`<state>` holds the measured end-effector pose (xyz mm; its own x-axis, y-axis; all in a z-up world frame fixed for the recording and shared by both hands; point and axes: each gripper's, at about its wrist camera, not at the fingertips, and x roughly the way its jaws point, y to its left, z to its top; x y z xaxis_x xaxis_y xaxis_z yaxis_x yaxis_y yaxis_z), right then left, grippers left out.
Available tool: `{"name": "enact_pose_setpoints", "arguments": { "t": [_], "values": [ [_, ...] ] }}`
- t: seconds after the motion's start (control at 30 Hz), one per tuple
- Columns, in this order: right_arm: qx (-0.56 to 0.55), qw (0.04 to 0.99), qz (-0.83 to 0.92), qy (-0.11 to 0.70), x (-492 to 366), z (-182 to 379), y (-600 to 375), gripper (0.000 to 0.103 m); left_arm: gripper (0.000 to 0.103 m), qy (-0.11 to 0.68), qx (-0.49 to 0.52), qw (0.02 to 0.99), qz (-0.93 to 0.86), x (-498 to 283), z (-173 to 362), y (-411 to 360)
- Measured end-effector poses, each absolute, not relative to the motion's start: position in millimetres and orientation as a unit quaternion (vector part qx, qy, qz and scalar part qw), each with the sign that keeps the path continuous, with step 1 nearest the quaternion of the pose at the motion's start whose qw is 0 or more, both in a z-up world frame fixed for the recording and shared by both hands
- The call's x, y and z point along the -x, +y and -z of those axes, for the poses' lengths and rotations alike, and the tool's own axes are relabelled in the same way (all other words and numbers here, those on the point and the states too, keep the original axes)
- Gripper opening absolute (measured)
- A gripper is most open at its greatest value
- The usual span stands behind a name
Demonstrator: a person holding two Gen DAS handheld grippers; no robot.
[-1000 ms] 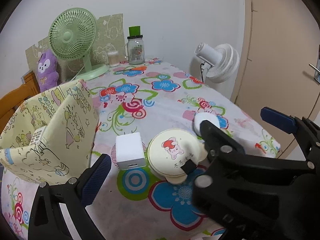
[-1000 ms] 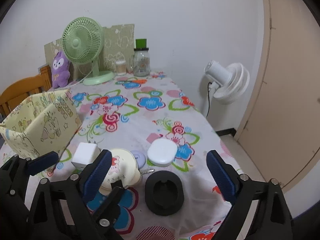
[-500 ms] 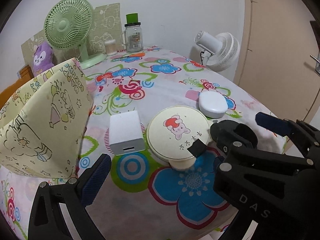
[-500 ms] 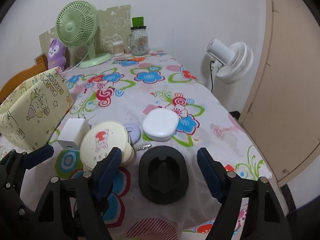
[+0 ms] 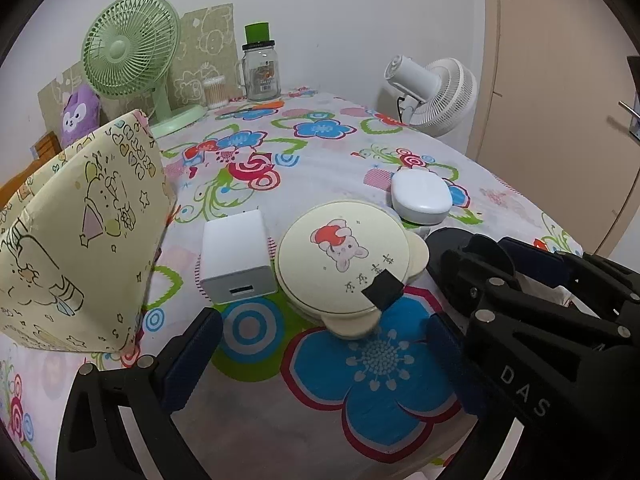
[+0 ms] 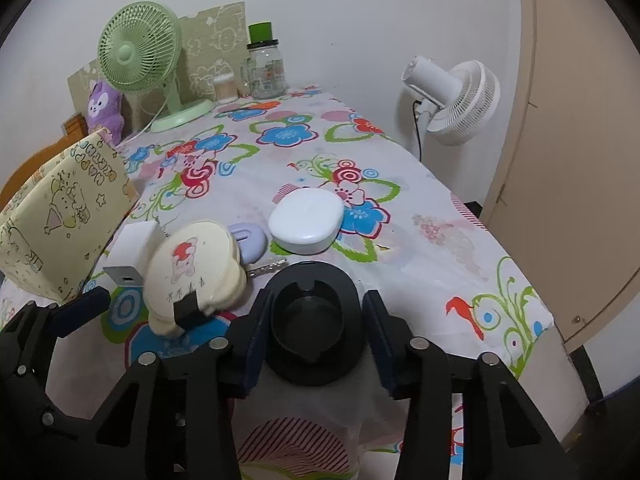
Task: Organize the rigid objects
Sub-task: 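Close the left tool on the cream coaster while the right tool grasps the black holder, then lift and carry the coaster in the left tool while the right tool carries the holder to the box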
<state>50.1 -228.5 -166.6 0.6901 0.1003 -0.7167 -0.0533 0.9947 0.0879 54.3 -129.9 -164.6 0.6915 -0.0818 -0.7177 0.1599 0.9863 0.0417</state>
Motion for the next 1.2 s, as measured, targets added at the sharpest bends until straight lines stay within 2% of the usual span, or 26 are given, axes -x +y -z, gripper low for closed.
{"name": "enact_pose_setpoints", "arguments": {
  "t": [0.33, 0.57, 0.77, 0.83, 0.87, 1.2],
  "values": [
    [-0.039, 0.922, -0.034, 0.384, -55, 162, -233, 0.048, 0.102, 0.385, -0.048, 0.919, 0.067, -58, 160, -132],
    [-0.047, 0.921, -0.032, 0.386, -61, 162, -235, 0.048, 0.090, 0.391, -0.038, 0.917, 0.068, -67, 161, -130],
    [-0.060, 0.920, -0.031, 0.385, -68, 160, -239, 0.048, 0.090, 0.394, -0.035, 0.915, 0.077, -78, 161, -134],
    [-0.065, 0.920, -0.034, 0.384, -70, 159, -240, 0.038, 0.090, 0.395, -0.035, 0.915, 0.080, -82, 161, -136],
    [-0.067, 0.919, -0.034, 0.387, -71, 159, -240, 0.038, 0.085, 0.396, -0.035, 0.914, 0.082, -84, 161, -137],
    [-0.074, 0.917, -0.032, 0.390, -72, 162, -239, 0.038, 0.084, 0.399, -0.040, 0.912, 0.091, -82, 160, -137]
  ]
}}
